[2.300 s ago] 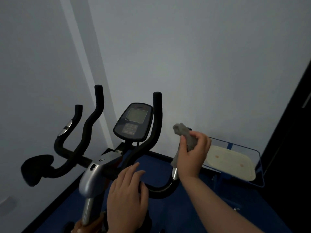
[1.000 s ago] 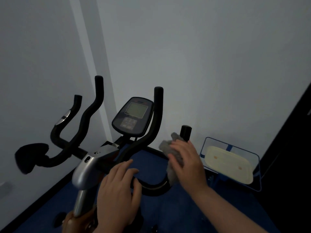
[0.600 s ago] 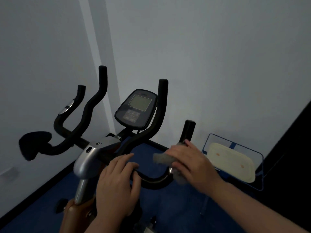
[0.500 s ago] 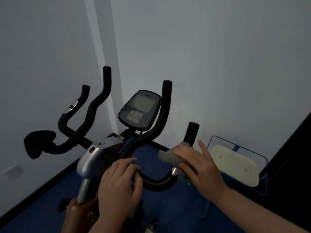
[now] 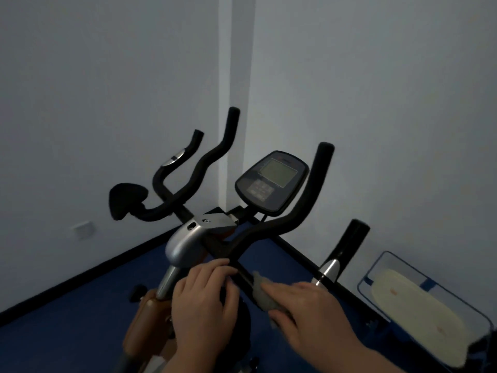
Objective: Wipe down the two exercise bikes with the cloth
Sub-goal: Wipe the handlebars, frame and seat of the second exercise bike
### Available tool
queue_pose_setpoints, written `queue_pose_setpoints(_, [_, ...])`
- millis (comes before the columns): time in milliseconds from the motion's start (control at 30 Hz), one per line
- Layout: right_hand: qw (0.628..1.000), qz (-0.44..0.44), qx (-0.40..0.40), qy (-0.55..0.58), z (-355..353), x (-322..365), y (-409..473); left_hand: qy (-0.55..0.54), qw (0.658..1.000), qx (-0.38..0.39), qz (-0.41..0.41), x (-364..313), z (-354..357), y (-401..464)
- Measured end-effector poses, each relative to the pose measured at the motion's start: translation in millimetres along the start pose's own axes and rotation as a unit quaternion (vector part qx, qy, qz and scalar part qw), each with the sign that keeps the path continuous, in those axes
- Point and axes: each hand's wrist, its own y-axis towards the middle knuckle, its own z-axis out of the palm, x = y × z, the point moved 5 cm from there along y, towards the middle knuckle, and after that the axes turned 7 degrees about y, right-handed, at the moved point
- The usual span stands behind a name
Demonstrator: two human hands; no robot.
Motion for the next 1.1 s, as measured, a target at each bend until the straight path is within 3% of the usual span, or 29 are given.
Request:
queue_pose_setpoints(133, [0.999,0.021,-0.025,0.034,16.0,11.8,42.1,0.025,0.998,-0.009,-0.054,2.3,-0.7,2.6])
queue_pose_setpoints(433, [0.998,0.028,0.037,0.048,6.7,-6.0,35.8,-0.007,0.981,-0.027,-0.192,18.4,-2.0,-2.4])
queue_pose_setpoints(567, [0.999,-0.011,0.016,-0.036,30.6,23.4,54.9,0.004,0.978,-0.006,-0.208,19.7,2.4,-4.7])
queue_pose_setpoints(733, [0.995,0.021,0.056,0.075,14.6,-1.6,36.5,0.019,0.981,-0.011,-0.192,17.0,0.7,-5.0])
queue_pose_setpoints(933, [0.998,-0.001,0.052,0.024,15.0,2.6,45.0,0.031,0.979,-0.015,-0.203,19.7,-1.9,-4.4])
queue_pose_setpoints(1100, [0.997,-0.01,0.031,0.075,18.7,13.6,40.2,0.034,0.977,-0.019,-0.209,17.0,-2.0,-6.6])
